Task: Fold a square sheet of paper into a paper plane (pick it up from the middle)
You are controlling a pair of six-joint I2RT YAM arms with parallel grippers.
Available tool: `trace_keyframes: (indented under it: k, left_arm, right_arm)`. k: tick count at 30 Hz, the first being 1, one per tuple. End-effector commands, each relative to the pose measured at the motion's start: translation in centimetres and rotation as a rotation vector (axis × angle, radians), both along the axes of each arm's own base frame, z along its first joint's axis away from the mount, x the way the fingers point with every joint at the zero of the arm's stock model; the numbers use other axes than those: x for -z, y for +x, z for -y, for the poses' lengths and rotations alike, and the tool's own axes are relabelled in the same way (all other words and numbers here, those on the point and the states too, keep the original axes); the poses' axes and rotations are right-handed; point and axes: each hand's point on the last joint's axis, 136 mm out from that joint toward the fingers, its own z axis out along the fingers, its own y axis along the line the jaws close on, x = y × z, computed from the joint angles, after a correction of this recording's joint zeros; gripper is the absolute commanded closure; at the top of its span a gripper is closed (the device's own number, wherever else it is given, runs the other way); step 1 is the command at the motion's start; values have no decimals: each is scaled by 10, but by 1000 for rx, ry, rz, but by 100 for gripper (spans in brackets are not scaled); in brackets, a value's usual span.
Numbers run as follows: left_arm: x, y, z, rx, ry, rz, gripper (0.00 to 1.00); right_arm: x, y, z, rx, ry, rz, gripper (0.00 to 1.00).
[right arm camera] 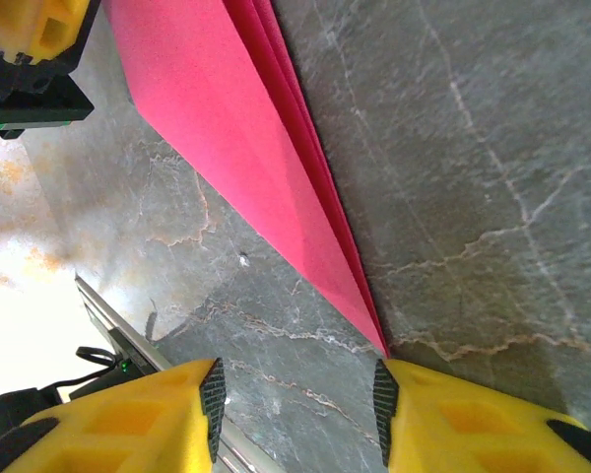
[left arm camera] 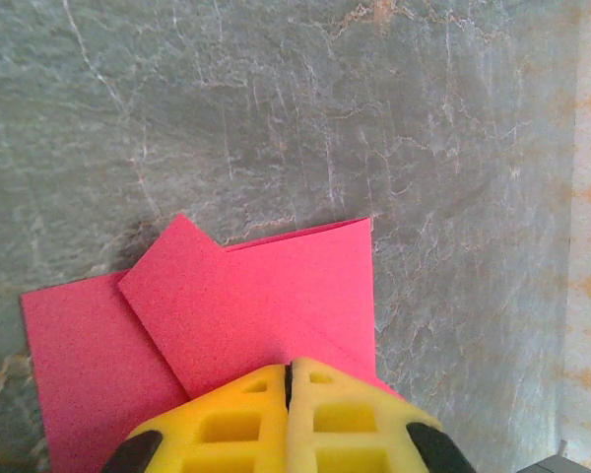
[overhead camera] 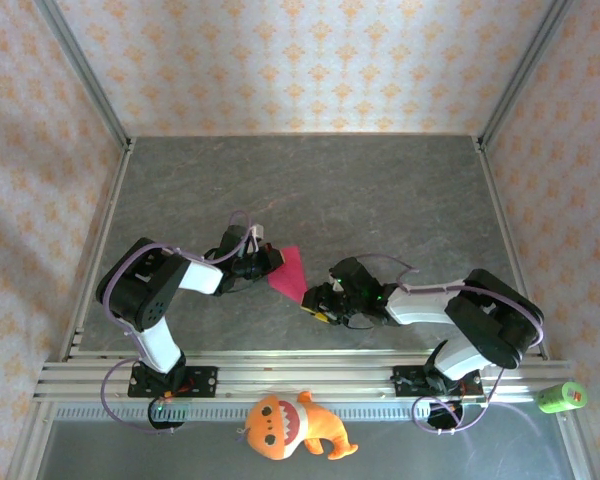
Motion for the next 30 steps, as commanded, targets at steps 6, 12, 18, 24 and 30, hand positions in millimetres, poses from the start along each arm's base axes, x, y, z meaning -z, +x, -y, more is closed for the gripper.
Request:
trace_keyframes:
  k: [6,12,18,24,30]
  left_arm:
    - [41,-33,-19,-24,91,-168,100]
    - [37,-32,-19,-30,82,-162,100]
    - [39,-35,-18,-25,74,-170,100]
    - [34,-40,-13,-10,30,-176,100]
    - [31,-47,-15,-6,33,-177,100]
  right_arm:
    - [-7,-2,5,-15,-39,24,55]
    - [9,-3,11,7,-80,-4,57]
    - [26,-2,15,39,-107,-30,59]
    - [32,0,12,57,-97,-46,59]
    - [34,1,13,76,-85,-46,60]
